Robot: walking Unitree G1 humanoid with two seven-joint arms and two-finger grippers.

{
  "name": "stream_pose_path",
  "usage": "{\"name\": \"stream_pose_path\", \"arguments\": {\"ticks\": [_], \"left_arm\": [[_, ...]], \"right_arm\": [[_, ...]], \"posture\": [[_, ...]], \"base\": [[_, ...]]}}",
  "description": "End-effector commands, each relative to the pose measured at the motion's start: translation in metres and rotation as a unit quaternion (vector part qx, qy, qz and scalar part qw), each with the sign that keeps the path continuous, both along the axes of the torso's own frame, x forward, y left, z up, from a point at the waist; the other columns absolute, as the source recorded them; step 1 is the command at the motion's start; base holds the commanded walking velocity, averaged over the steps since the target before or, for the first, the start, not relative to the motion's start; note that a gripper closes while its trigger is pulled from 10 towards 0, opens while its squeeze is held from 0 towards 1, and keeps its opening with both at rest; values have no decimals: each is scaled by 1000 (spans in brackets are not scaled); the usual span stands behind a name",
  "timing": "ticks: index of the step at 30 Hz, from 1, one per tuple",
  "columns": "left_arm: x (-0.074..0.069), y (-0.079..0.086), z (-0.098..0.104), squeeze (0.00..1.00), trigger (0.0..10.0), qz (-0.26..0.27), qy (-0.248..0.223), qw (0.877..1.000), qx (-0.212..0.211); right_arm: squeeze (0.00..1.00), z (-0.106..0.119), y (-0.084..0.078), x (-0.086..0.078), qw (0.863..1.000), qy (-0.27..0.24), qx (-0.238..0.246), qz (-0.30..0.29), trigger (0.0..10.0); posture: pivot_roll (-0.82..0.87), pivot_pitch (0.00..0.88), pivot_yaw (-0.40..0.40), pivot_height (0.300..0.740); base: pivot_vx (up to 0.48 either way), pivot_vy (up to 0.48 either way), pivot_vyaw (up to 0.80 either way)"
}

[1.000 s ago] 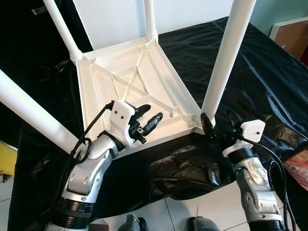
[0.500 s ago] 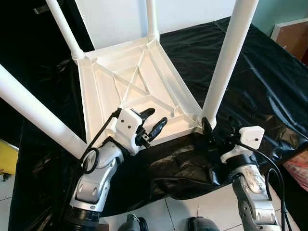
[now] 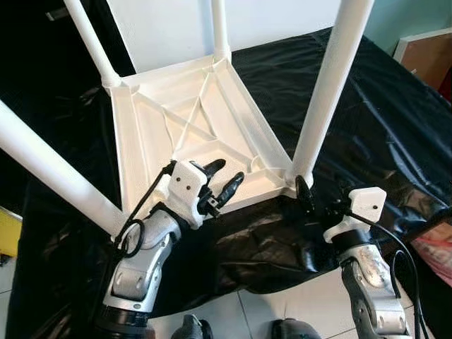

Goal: Building children table

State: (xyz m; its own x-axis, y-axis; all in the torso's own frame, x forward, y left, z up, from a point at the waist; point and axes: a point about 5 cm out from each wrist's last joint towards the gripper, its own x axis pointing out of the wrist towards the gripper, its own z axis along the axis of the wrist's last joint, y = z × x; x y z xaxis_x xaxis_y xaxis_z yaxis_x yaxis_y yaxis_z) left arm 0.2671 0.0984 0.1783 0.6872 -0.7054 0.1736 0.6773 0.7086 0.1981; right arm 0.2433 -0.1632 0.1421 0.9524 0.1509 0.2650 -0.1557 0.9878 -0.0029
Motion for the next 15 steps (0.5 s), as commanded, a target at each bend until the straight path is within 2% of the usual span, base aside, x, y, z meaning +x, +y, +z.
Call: {"name": "stream_pose_path", "arguments": {"ticks": [1,7,10,15], "left_arm": [[3,4,-3,0,10000,50,9,999,-13],[3,5,-2,0,10000,53,7,998,-14],[4,6,1,0,10000,66,3,997,-28],[7,10,3,0,10000,89,-1,996,-26]], "right_arm": [[0,-3,1,-3,1000,12,0,13,10000],[0,-3,5,-5,999,17,-4,49,10000],[0,-3,8,-6,997,18,-14,80,10000],[0,-1,5,-6,995,16,-31,94,10000]], "posture": [[-81,154,75,740],[-79,155,74,740],[-80,158,73,740],[-79,158,71,740]], "base": [[0,-390,0],[0,-390,0],[0,0,0],[0,0,0]]}}
